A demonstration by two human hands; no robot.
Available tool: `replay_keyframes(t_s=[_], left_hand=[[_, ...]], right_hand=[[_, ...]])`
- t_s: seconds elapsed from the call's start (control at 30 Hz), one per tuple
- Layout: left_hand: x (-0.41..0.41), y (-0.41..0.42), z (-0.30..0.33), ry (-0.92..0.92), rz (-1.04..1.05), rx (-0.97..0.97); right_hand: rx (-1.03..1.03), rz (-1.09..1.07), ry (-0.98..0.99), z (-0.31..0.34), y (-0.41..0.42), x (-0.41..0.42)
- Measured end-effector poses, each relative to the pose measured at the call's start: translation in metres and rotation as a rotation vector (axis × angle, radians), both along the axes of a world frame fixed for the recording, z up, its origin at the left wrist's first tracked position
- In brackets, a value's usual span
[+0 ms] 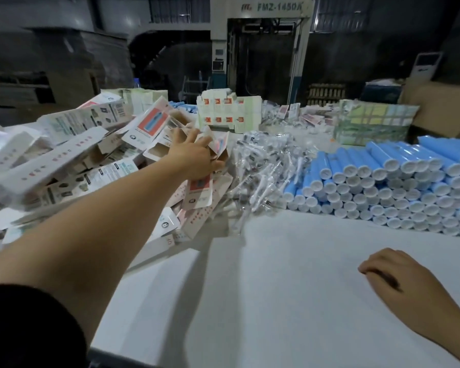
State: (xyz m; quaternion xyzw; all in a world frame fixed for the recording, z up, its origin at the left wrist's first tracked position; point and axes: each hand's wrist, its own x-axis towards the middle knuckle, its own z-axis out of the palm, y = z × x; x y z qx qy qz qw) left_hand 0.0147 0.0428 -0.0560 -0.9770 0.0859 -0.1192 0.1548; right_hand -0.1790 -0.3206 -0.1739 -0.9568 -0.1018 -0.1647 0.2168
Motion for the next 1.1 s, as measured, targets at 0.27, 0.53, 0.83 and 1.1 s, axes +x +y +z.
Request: replay_keyframes(t_s=[0.27,0.53,0.83,1.1], left_hand=[[-0.057,-0.006,-0.003,-0.391,-0.114,-0.236],[-0.167,-0.133,-0.053,-0.384,-0.516,-0.279],[-0.214,-0.243,-0.092,-0.236,-0.706,-0.174],[-0.204,-0.224,-0.102,-0.072,-1.021,-0.522]], right_hand=[[-0.001,-0.002,0.023,0.000,0.000,-0.001],[0.701,-0.061,0.091,0.001,-0.003,0.000],[1.612,0.173,0.328,0.015,-0.017,-0.003],[1.317,0.045,0.301,0.017,-0.022,0.002]])
